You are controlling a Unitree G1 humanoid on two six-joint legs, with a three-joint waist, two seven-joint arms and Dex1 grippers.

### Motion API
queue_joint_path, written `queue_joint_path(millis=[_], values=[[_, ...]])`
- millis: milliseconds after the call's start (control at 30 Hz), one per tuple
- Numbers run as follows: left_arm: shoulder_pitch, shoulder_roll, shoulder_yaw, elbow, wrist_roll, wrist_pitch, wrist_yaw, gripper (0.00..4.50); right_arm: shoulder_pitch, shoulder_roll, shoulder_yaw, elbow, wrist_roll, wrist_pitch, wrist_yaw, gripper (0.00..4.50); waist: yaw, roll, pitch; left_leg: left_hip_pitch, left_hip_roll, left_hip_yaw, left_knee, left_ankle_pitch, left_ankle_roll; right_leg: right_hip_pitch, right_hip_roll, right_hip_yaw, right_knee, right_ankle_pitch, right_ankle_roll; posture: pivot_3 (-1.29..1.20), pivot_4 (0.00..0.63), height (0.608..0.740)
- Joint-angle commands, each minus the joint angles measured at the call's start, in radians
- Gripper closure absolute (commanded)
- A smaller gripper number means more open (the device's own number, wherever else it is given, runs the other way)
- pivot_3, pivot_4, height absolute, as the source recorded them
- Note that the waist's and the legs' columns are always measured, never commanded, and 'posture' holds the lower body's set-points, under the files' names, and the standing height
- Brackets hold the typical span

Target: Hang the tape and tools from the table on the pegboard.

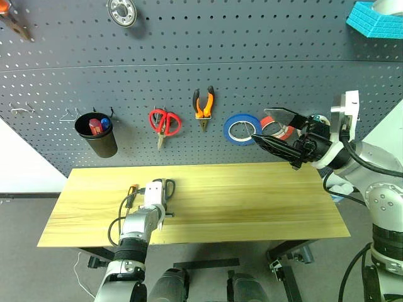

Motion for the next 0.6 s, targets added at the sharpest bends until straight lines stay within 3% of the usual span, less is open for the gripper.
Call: queue_joint_path(millis=[33, 400, 600], values=[[0.035, -0.006, -0.042, 0.010, -0.002, -0.010, -0.044, 3.85, -0.006, 0.006, -0.010, -0.016, 0.002, -0.020, -0.002, 0.00, 0.000, 0.000, 0.000, -0.001, 0.000, 0.000, 0.000, 0.000, 0.001, 0.000, 0.000, 0.000, 0.000, 0.000, 0.000, -0.02, 0.131, 0.738], [0.059, -0.003, -0.060, -0.022, -0.005, -0.035, -0.078, 3.86, -0.001, 0.005, -0.007, -0.009, -0.014, -0.024, 0.000, 0.00, -0.001, 0.000, 0.000, -0.009, -0.001, -0.001, 0.000, -0.001, 0.001, -0.004, -0.001, -0.001, -0.001, 0.000, 0.001, -0.02, 0.132, 0.738], [0.087, 0.040, -0.137, -0.111, 0.021, -0.088, -0.161, 3.86, 0.004, 0.006, -0.008, -0.009, -0.020, -0.024, 0.001, 0.00, -0.002, -0.001, 0.001, -0.012, -0.001, -0.001, 0.000, -0.001, 0.002, -0.007, -0.001, -0.001, -0.001, 0.000, 0.001, -0.02, 0.132, 0.738]])
